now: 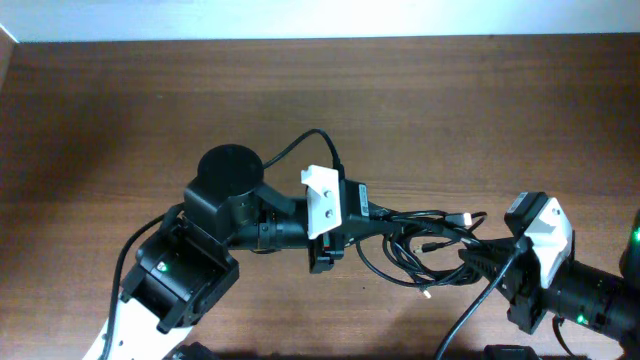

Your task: Untangle cables

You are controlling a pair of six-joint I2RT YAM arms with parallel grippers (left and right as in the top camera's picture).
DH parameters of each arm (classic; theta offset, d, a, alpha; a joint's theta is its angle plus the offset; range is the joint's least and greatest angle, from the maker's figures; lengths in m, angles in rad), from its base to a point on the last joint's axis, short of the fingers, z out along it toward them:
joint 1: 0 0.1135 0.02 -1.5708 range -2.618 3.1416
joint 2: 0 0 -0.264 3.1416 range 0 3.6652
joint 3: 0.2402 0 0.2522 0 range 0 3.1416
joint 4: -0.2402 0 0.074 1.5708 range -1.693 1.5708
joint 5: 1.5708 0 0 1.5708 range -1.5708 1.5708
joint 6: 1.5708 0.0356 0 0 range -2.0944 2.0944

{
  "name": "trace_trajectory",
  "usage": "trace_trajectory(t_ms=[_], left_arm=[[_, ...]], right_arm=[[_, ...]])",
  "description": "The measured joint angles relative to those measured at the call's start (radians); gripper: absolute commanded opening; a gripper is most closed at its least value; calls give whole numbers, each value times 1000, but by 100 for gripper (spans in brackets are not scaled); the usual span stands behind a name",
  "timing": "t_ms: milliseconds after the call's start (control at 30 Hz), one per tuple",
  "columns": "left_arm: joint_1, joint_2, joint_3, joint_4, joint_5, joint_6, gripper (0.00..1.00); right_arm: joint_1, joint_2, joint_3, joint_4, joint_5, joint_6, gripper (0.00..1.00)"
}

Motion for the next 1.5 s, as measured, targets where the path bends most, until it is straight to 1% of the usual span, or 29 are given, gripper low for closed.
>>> trace_trajectory(t_ms=[33,67,100,133,167,200,233,267,433,567,767,833,967,1100,1400,1467,1500], left_arm=[[0,0,0,0,0,0,2],[0,0,0,1,0,0,17],[0,0,0,0,0,0,38],[0,0,0,1,0,2,52],[0,0,0,0,2,-3,80],[0,0,0,0,11,-8,90],[0,0,0,0,12,-6,97],[0,0,0,-6,15,-8,99],[0,0,0,-74,6,-14,99],[0,1,0,-164,-53,-14,99],[0,2,0,-222,-133,-14,99],[0,2,0,-214,-153,-14,99],[0,2,0,-135,-180,-14,99],[0,2,0,-94,-283,-14,99],[-1,29,0,-89,-424,-14,99],[-3,39,0,-90,-478,-29,99],[-5,40,0,-97,-541,-52,99]], right_arm=[[0,0,0,2,0,0,4],[0,0,0,5,0,0,4],[0,0,0,7,1,0,4],[0,0,0,10,1,0,4],[0,0,0,14,0,0,4],[0,0,0,22,0,1,4],[0,0,0,24,2,2,4],[0,0,0,28,5,4,4],[0,1,0,60,41,60,4],[0,1,0,89,53,113,4],[0,1,0,90,57,157,4],[0,1,0,89,57,164,4],[0,1,0,68,57,166,4],[0,1,0,49,43,169,4],[0,1,0,43,-35,174,4],[0,2,0,44,-40,176,4],[0,3,0,44,-43,177,4]])
